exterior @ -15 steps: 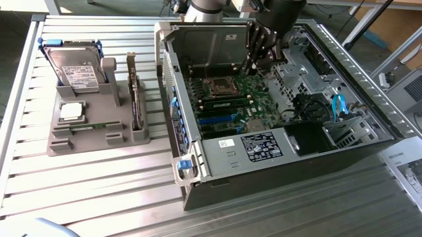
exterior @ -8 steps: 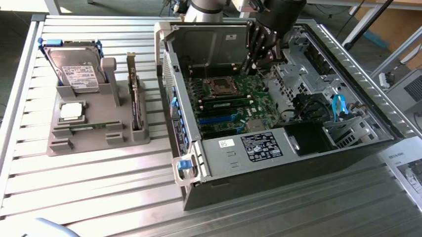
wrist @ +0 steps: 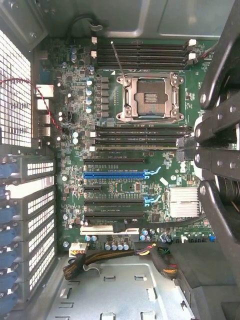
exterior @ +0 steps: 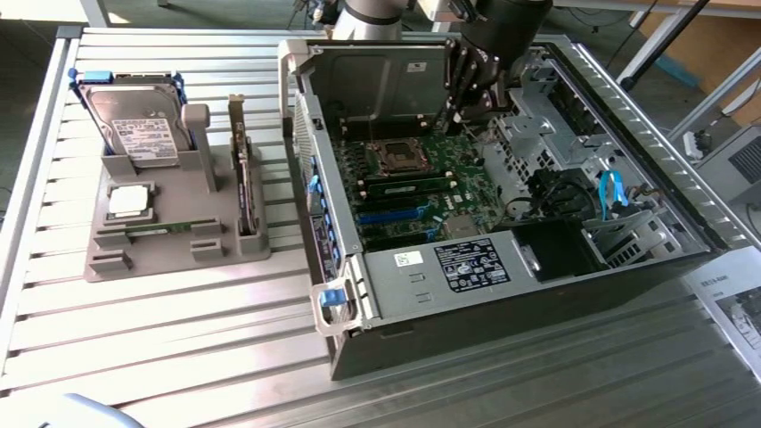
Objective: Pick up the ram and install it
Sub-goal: 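Press down the ram until it locks into place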
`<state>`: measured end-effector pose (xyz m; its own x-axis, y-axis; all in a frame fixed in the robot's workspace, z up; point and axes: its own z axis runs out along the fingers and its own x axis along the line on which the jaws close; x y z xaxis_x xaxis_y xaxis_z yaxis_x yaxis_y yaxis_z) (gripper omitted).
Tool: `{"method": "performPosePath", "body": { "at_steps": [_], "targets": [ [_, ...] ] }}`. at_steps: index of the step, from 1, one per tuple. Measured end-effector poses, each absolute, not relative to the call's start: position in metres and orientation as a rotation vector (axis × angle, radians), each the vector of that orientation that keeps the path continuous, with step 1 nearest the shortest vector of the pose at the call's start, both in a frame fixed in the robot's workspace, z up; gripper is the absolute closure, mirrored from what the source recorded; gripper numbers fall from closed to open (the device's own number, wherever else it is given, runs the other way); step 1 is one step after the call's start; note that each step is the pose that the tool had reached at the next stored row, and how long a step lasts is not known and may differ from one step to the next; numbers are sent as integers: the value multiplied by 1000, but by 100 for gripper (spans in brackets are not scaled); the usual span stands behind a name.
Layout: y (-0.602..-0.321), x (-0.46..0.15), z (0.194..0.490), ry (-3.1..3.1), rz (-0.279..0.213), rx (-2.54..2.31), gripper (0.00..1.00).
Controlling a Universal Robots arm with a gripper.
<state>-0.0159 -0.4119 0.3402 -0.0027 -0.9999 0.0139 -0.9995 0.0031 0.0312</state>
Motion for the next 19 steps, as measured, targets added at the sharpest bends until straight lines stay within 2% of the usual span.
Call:
{"method": "performPosePath", "body": {
  "at_steps": [19],
  "targets": [
    [-412,-19,340,-2207,-9,2207,90]
  ]
}}
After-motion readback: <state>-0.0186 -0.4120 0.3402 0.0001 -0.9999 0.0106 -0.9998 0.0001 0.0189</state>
